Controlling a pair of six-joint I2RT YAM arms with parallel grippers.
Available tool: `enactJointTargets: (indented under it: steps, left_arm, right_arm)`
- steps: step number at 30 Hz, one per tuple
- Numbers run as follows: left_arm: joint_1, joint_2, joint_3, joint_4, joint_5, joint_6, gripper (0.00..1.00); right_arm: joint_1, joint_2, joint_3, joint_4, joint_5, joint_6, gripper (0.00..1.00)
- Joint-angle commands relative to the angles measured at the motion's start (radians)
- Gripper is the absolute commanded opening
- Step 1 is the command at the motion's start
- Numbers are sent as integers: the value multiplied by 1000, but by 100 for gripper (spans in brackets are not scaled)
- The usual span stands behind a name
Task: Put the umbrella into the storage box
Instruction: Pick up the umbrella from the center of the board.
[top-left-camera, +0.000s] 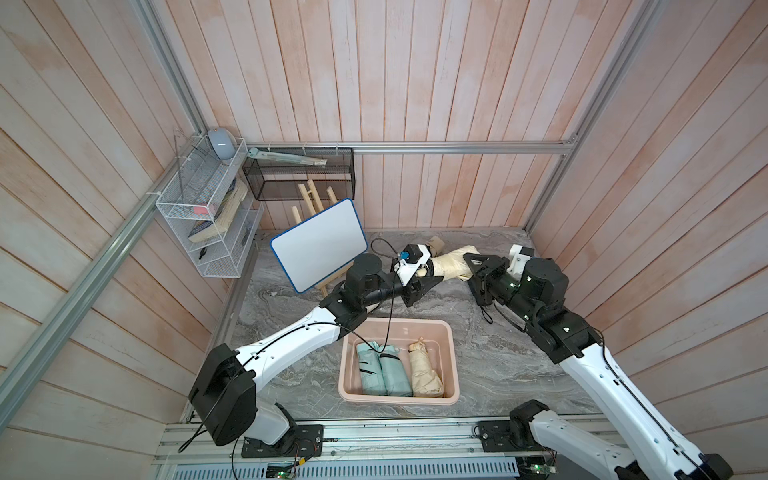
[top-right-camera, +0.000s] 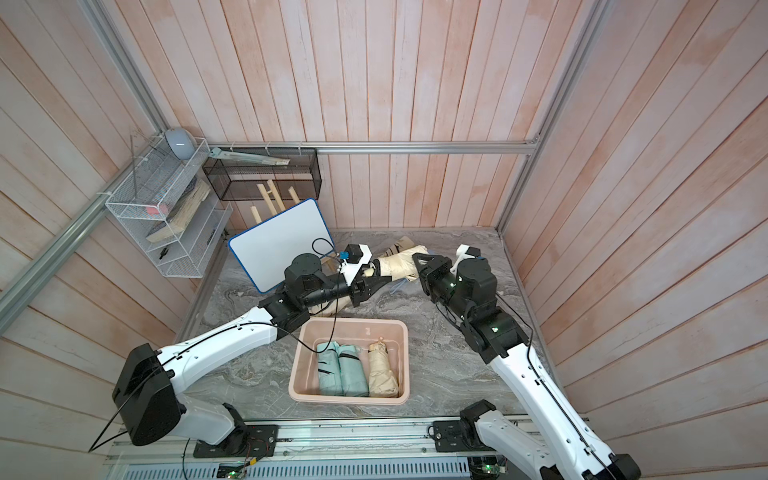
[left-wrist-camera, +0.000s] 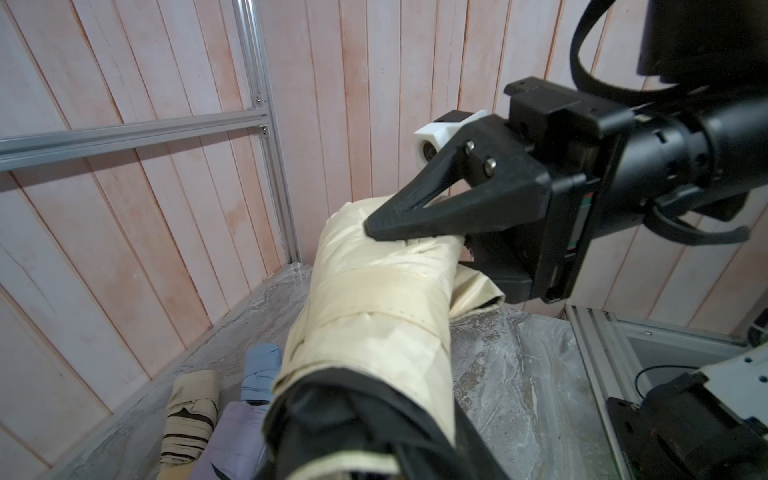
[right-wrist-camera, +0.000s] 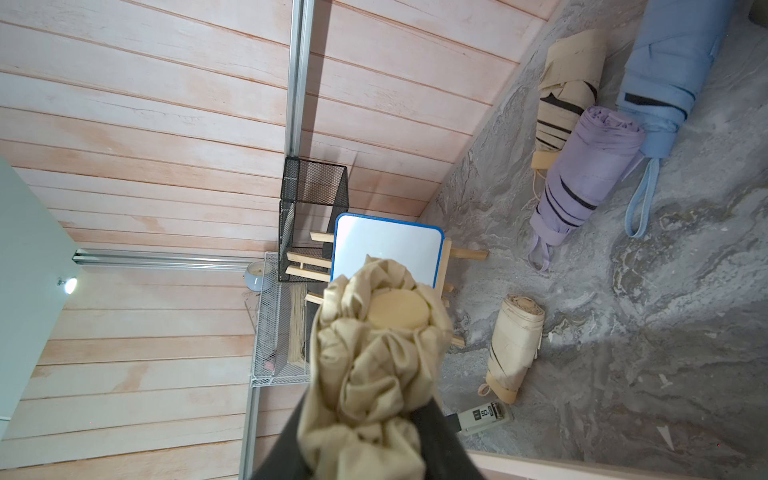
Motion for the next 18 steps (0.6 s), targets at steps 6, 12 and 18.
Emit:
enactJointTargets:
  steps: [6,12,18]
  left_arm:
    - [3,-46,32,-80,9,-27,0]
    - [49,-64,83,-241,47,-137,0]
    - [131,-106,86,-346,144,-287,0]
  right_arm:
    - [6,-4,77,-10,67,-135,81]
    - [8,30,215,-233,211,-586,85]
    - [11,27,227,-290,230,-1143,84]
